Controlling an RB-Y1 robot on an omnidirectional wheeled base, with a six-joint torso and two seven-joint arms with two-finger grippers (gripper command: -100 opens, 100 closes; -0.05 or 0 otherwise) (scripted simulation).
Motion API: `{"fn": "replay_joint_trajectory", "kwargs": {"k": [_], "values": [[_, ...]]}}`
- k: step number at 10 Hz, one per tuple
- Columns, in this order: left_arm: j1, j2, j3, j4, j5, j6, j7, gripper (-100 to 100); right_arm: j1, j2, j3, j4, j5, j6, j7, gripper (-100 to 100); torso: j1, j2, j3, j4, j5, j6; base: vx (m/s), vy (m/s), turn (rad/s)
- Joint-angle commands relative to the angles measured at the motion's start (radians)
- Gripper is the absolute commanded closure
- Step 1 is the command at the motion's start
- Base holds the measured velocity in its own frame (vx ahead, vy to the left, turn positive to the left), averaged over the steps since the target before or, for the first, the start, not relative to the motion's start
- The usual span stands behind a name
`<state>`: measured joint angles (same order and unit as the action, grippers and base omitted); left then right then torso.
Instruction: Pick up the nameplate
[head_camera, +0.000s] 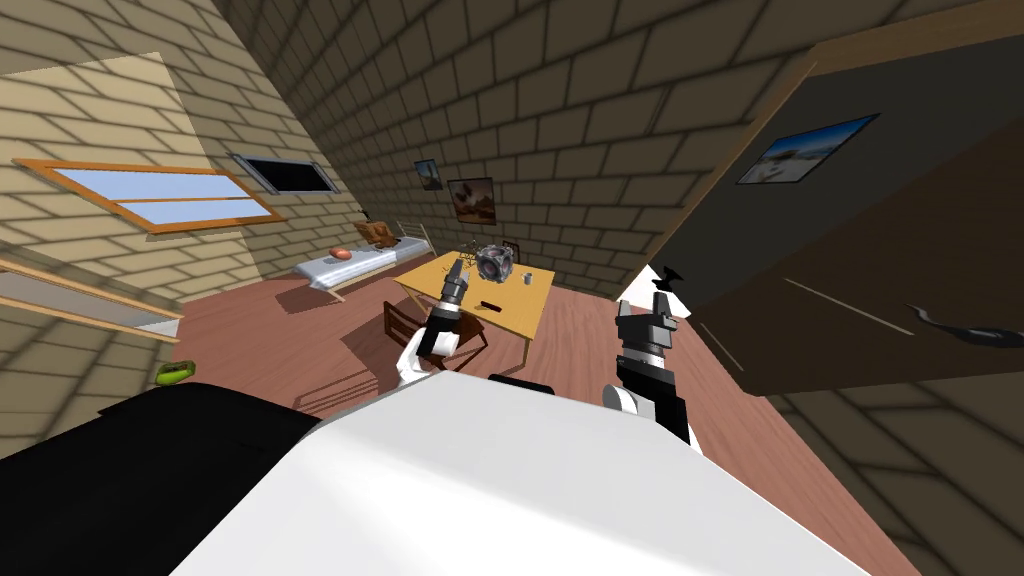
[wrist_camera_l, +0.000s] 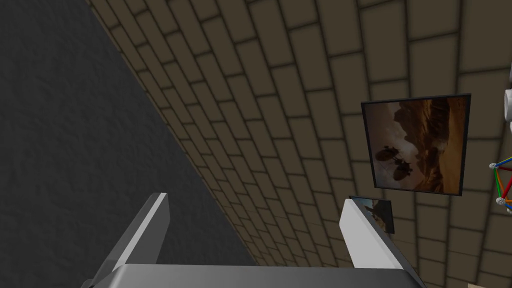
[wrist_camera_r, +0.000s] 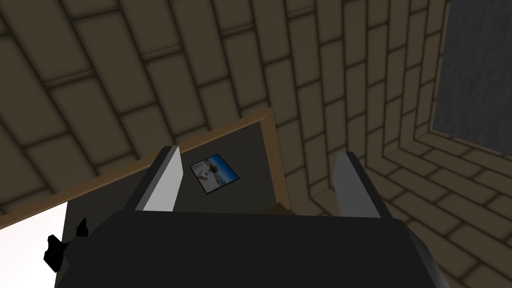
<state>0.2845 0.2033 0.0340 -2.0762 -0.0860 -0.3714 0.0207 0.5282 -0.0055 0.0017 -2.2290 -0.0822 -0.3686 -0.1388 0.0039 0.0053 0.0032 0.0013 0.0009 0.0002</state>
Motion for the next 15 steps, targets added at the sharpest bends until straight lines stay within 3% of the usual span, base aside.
{"fn": "replay_joint_trajectory", "kwargs": {"k": [1, 7, 9, 10, 11, 14, 15], "values": [[-0.023, 0.010, 0.005, 0.035, -0.001, 0.015, 0.002, -100, 0.000, 0.000, 0.000, 0.000, 0.000, 0.000, 0.000, 0, 0.000, 0.000, 0.000, 0.000, 0.000, 0.000, -0.060, 0.031, -0.063], [-0.182, 0.063, 0.022, 0.205, -0.017, 0.167, 0.000, -100, 0.000, 0.000, 0.000, 0.000, 0.000, 0.000, 0.000, 0, 0.001, -0.001, -0.001, 0.000, 0.000, -0.001, -0.074, 0.042, -0.117], [-0.187, 0.063, 0.022, 0.231, -0.017, 0.172, 0.000, -100, 0.000, 0.000, 0.000, 0.000, 0.000, 0.000, 0.000, 0, 0.000, -0.002, -0.001, 0.000, 0.000, -0.001, -0.047, 0.028, -0.033], [-0.229, 0.073, 0.027, 0.274, -0.018, 0.217, -0.001, -100, 0.000, 0.000, 0.000, 0.000, 0.000, 0.000, 0.000, 0, -0.001, -0.004, -0.002, -0.001, 0.000, -0.001, -0.040, 0.024, -0.121], [-0.229, 0.073, 0.027, 0.286, -0.018, 0.217, -0.001, -100, 0.000, 0.000, 0.000, 0.000, 0.000, 0.000, 0.000, 0, -0.001, -0.004, -0.002, -0.001, 0.000, 0.000, -0.038, 0.028, -0.082], [-0.313, 0.092, 0.037, 0.381, -0.016, 0.300, -0.002, -100, 0.000, 0.000, 0.000, 0.000, 0.000, 0.000, 0.000, 0, 0.000, -0.004, -0.002, -0.001, 0.000, -0.001, -0.042, 0.036, -0.118], [-0.313, 0.092, 0.037, 0.400, -0.016, 0.310, -0.002, -100, 0.000, 0.000, 0.000, 0.000, 0.000, 0.000, 0.000, 0, 0.000, -0.004, -0.002, -0.001, 0.000, 0.000, -0.037, 0.036, -0.081]]}}
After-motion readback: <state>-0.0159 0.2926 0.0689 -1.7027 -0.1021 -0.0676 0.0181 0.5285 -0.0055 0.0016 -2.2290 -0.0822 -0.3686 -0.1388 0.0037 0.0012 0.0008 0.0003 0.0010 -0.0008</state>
